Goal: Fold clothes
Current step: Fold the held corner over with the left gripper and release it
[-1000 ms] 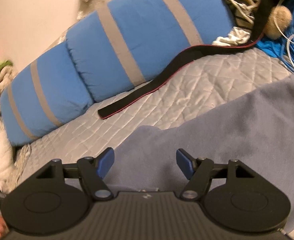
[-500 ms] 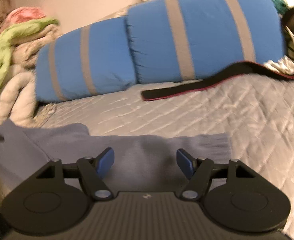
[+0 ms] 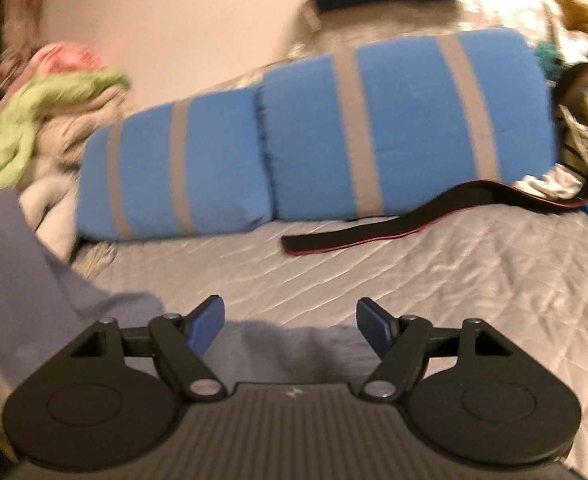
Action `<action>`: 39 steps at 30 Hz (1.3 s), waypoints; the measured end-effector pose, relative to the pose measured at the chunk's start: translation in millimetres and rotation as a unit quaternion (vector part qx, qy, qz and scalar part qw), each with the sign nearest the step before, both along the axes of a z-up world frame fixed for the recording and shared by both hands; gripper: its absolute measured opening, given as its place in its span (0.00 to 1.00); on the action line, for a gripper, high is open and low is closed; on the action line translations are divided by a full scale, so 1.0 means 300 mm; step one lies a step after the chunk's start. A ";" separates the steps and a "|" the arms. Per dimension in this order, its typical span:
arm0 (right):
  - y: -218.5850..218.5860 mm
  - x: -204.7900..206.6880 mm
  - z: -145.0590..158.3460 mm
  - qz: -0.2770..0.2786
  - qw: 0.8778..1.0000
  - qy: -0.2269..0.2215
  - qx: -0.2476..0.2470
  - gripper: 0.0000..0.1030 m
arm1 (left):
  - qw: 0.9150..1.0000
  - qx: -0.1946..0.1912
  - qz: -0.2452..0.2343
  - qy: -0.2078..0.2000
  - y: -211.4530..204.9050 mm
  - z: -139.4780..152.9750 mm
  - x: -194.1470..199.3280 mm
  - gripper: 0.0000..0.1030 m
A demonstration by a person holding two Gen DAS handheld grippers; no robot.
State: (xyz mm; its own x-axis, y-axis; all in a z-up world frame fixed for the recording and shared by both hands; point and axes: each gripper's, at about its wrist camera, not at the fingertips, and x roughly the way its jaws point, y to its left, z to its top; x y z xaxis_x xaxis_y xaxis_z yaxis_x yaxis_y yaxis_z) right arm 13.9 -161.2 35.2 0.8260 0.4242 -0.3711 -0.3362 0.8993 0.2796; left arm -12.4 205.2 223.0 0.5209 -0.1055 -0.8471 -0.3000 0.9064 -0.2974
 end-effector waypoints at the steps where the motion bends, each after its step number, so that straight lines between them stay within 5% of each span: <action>1: -0.020 0.003 0.002 -0.011 1.000 0.001 0.010 0.80 | 1.000 -0.004 -0.005 -0.002 -0.037 0.006 0.004 0.11; 8: -0.125 0.015 0.004 -0.086 0.995 0.002 0.048 0.81 | 0.999 -0.025 -0.041 -0.010 -0.276 0.006 0.048 0.11; 15: -0.155 -0.008 0.015 -0.134 0.990 -0.038 0.028 0.83 | 0.998 -0.048 -0.047 -0.013 -0.428 -0.036 0.116 0.12; 23: -0.193 -0.005 0.011 -0.147 0.988 -0.039 0.036 0.83 | 0.995 -0.091 -0.051 0.004 -0.549 -0.142 0.200 0.12; 39: -0.261 0.020 -0.006 -0.182 0.981 -0.021 0.066 0.83 | 0.987 -0.115 -0.101 0.055 -0.762 -0.375 0.293 0.14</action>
